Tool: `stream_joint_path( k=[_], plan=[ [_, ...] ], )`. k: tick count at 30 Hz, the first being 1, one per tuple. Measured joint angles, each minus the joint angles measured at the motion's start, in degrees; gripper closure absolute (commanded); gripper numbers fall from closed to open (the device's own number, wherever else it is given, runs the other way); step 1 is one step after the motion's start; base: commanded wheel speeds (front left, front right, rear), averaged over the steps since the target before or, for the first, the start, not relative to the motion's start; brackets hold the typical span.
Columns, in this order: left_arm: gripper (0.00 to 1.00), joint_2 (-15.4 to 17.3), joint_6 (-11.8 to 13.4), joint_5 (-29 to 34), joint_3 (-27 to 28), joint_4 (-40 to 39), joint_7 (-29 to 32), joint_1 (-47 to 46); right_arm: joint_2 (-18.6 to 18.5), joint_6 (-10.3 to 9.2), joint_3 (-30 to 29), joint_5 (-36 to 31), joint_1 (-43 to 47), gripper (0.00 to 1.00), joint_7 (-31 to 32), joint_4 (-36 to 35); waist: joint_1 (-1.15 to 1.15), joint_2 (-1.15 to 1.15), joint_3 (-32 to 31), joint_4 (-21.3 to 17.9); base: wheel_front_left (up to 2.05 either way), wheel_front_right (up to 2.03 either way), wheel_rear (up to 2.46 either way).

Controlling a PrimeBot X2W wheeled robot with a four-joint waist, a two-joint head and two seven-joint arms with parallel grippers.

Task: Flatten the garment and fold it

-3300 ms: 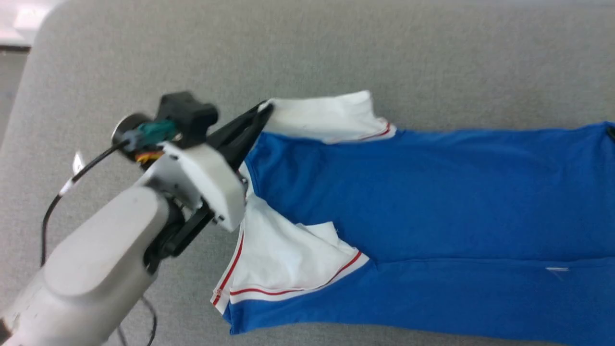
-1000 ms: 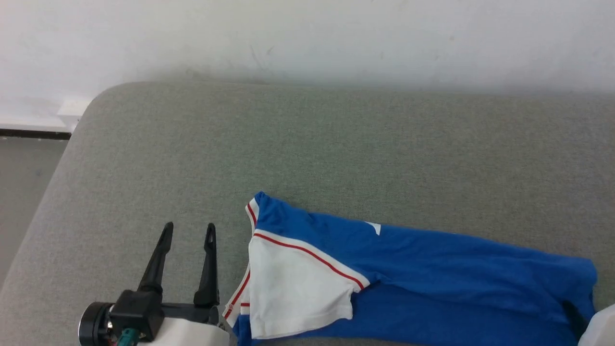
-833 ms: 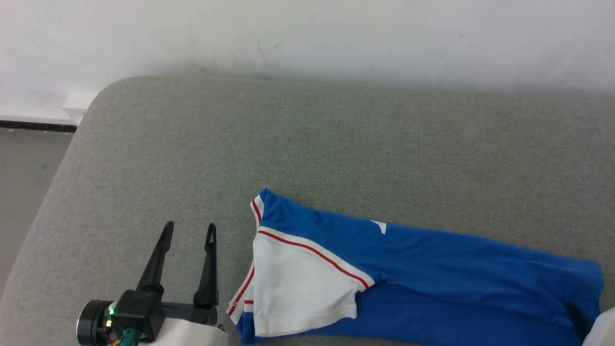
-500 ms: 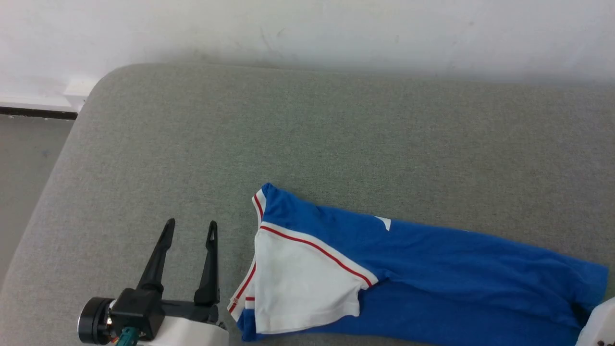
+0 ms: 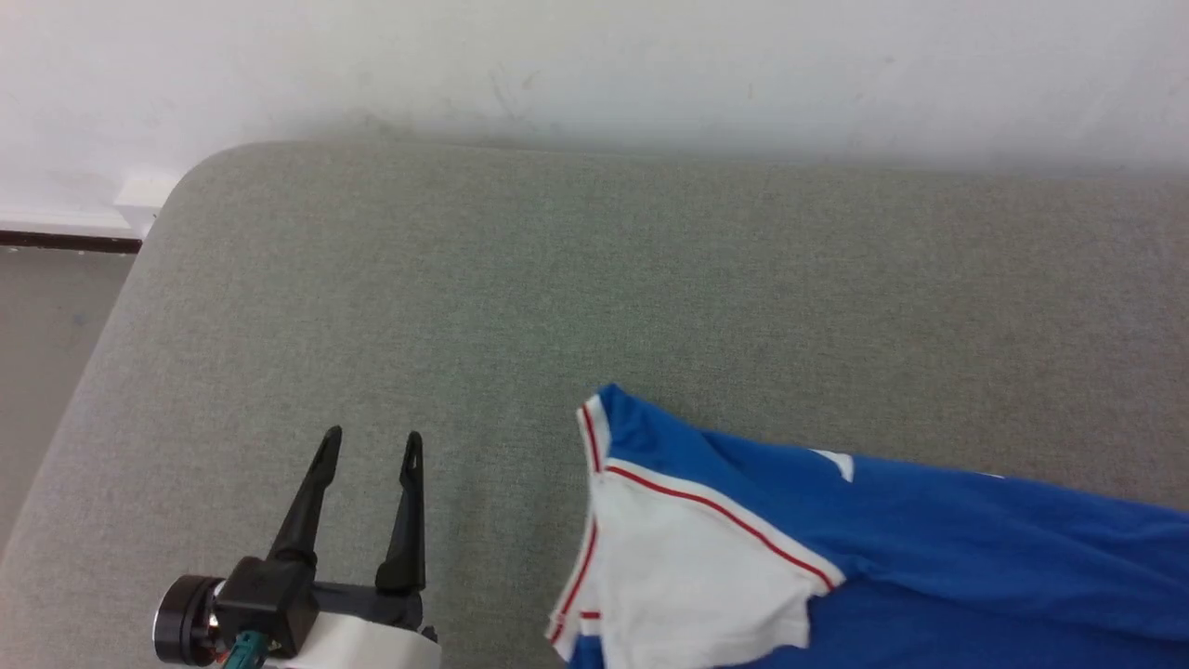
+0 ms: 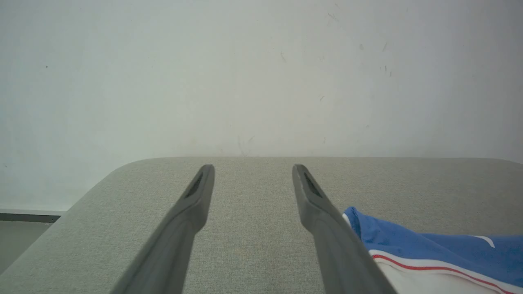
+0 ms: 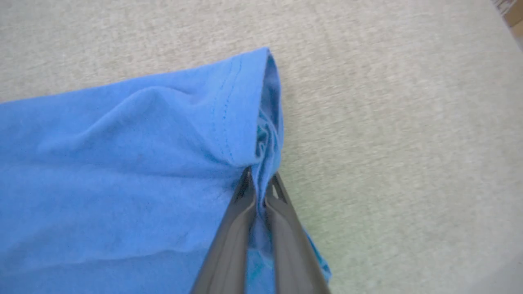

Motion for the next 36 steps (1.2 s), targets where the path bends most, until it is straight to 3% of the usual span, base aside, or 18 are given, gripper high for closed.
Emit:
stream_joint_path(
  k=[4,9,19,25,30,36],
  plan=[
    [0.00,-0.21,-0.53,0.00,0.18,0.40,0.00,0.01,-1.23,0.00,-2.29,-2.32,-0.35,1.00,-0.93,1.08,0.00,0.00,-0.53,-0.08,0.00,0.00,0.00],
    [0.00,-0.35,-1.15,-0.01,0.54,0.96,0.00,0.08,-0.65,-0.02,0.41,-2.00,-0.16,1.00,-0.11,-1.57,0.00,0.00,-1.56,-0.16,0.00,0.00,0.00],
    [0.00,-0.68,-2.45,-0.02,0.93,2.09,0.00,1.76,2.67,-0.08,12.91,5.37,8.34,1.00,11.17,-21.14,-0.01,0.00,-5.48,0.41,0.00,0.00,0.00],
    [0.00,-0.78,-2.97,-0.02,0.96,2.34,0.00,2.38,8.42,-0.09,18.92,10.87,9.01,1.00,15.92,-29.58,-0.02,0.00,-7.11,1.86,0.00,0.00,0.00],
    [0.00,-0.81,-3.20,-0.02,0.84,2.36,0.00,2.38,12.32,-0.09,23.66,15.34,6.60,1.00,17.34,-30.75,-0.02,0.00,-7.54,3.42,0.00,0.00,0.00],
    [0.00,-0.83,-3.45,-0.01,0.76,2.50,0.00,2.37,13.10,-0.09,27.20,19.73,2.68,1.00,16.62,-27.19,-0.01,0.00,-7.50,5.07,0.00,0.00,0.00]
  ],
)
